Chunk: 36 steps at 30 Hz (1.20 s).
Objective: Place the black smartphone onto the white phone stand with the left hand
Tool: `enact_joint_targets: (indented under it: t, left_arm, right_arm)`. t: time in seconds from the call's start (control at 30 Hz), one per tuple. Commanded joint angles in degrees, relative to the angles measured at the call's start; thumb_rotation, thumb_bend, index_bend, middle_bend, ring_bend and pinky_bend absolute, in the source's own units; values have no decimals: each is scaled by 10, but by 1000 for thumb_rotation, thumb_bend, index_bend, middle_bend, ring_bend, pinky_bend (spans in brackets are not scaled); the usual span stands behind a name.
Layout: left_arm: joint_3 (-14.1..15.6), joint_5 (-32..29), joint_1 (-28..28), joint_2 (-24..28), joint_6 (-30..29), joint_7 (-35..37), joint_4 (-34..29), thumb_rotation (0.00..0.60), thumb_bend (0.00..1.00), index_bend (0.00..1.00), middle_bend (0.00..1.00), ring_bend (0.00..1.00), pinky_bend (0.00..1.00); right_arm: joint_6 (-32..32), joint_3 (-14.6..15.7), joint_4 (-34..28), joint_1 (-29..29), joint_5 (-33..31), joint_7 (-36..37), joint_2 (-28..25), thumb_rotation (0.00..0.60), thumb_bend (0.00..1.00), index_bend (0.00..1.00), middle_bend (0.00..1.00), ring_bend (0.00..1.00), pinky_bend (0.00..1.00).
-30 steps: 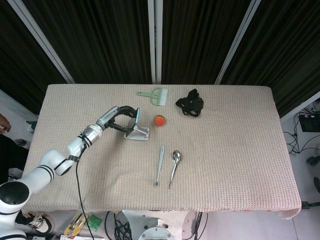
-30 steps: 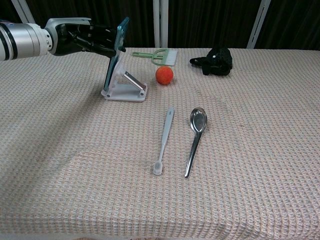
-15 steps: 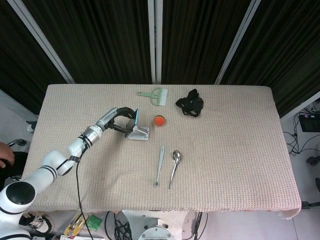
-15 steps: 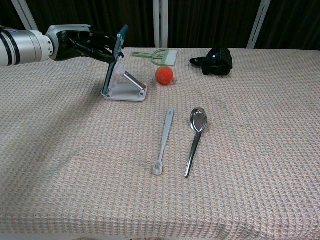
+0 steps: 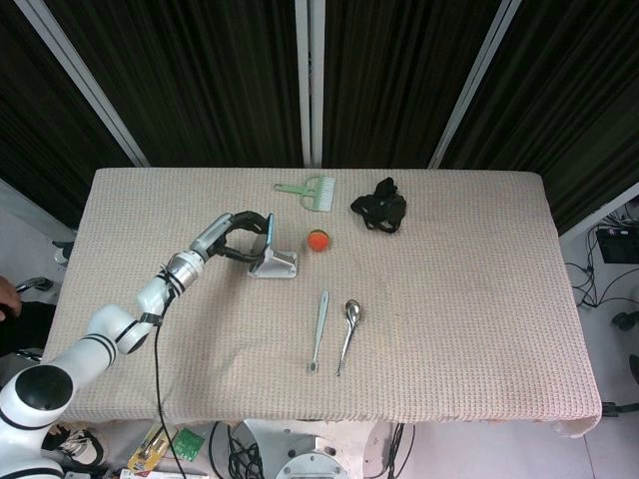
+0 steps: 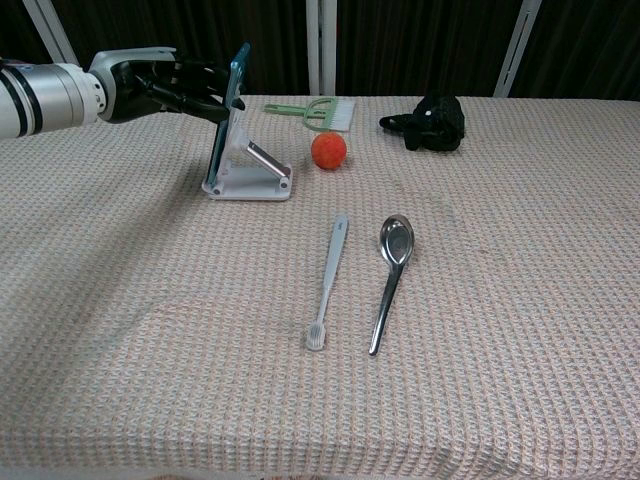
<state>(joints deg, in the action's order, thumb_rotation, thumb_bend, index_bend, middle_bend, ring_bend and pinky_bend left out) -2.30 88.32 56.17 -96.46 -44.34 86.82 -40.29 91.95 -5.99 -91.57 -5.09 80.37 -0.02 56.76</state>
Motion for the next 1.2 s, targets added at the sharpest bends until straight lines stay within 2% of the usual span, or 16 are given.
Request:
enact_joint_targets:
  t: [0.03, 0.93, 1.03, 1.13, 1.2]
  left_arm:
    - [-1, -2, 0, -1, 0, -5, -3, 600, 379, 596, 702, 302, 213]
    - [-8, -20, -17, 6, -2, -44, -33, 600, 374, 581, 676, 302, 214]
    - [-7, -18, -19, 5, -4, -42, -33, 600, 349, 513, 592, 294, 213]
    - [-5, -15, -19, 6, -5, -37, -35, 600, 276, 349, 428, 253, 213]
    - [-4, -14, -19, 7, -6, -31, -35, 600, 206, 203, 274, 207, 211]
  right_arm:
    - [-1, 0, 0, 0, 0, 0, 0, 600, 232, 0, 0, 0, 0]
    - [-10, 0, -3, 3, -5, -5, -3, 600, 237, 0, 0, 0, 0]
    - [-12, 0, -3, 4, -6, -6, -3, 600, 238, 0, 0, 0, 0]
    - [-13, 0, -3, 4, -6, -7, -2, 600, 238, 0, 0, 0, 0]
    - [-13, 0, -4, 5, -6, -7, -3, 600, 238, 0, 0, 0, 0]
